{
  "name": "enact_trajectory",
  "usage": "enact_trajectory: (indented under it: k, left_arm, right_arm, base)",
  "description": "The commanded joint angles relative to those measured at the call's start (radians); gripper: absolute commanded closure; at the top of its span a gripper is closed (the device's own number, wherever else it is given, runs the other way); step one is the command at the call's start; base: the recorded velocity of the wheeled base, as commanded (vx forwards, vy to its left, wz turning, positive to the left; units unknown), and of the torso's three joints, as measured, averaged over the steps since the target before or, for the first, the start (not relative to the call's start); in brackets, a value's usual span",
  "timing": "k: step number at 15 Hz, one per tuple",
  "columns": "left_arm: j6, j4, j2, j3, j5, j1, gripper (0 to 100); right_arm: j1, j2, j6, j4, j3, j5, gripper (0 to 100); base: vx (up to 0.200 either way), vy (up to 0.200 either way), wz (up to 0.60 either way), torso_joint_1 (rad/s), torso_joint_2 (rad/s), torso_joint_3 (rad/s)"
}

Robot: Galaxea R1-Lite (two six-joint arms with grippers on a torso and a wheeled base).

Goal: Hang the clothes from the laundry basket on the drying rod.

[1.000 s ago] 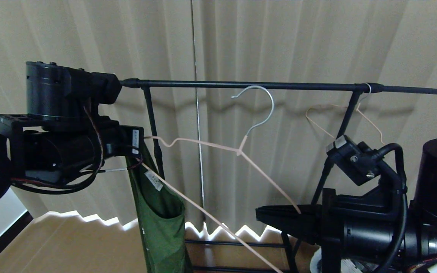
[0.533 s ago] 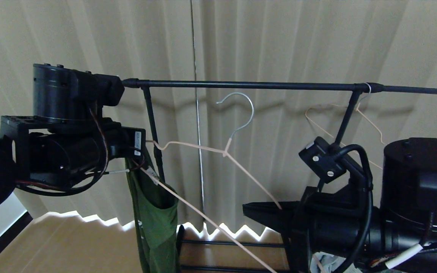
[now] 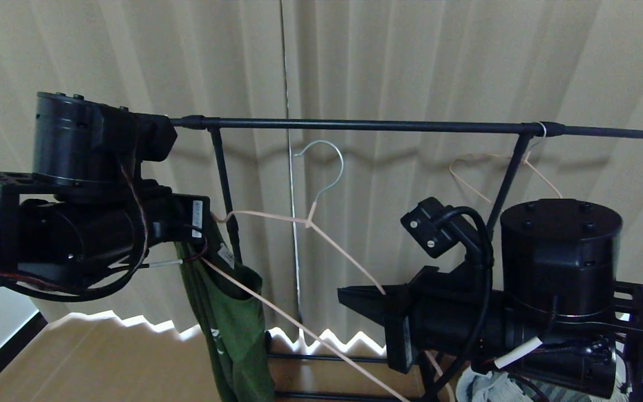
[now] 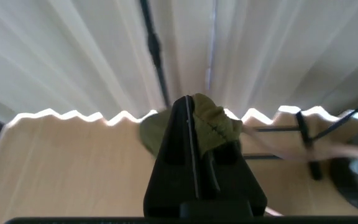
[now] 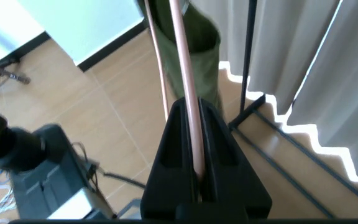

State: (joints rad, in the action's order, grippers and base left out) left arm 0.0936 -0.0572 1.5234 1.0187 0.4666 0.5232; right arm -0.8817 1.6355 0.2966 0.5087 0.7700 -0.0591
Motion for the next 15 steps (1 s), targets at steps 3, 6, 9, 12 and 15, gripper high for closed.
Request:
enact_trajectory:
  k: [3,6,9,12,15]
  left_arm:
    - [0.009,0.005,-0.057,-0.005,-0.011,0.075,100]
    - [0.006,0.0,-0.085,-0.008,-0.086,0.127,100]
    - [-0.002,-0.003,-0.141,-0.023,-0.352,0.13,100]
    - [-0.003,-0.027,-0.146,-0.028,-0.416,0.143,100]
    - [-0.008,-0.092,-0.144,-0.074,-0.418,0.156,100]
  right_arm:
    - [0.0,0.032,-0.001,0.019,0.009,0.004,100]
    - [0.001,0.03,-0.001,0.019,0.012,0.009,100]
    - [0.004,0.029,-0.001,0.024,0.011,0.012,100]
    - [0.006,0.027,-0.001,0.024,0.011,0.013,100]
    - [0.007,0.023,-0.004,0.024,0.011,0.013,100]
  base:
    - [0.0,0.0,0.0,0.0,0.0,0.0]
    - [0.0,0.0,0.0,0.0,0.0,0.0]
    - [0.0,0.0,0.0,0.0,0.0,0.0]
    - [0.0,0.0,0.0,0.0,0.0,0.0]
    - [0.0,0.0,0.0,0.0,0.0,0.0]
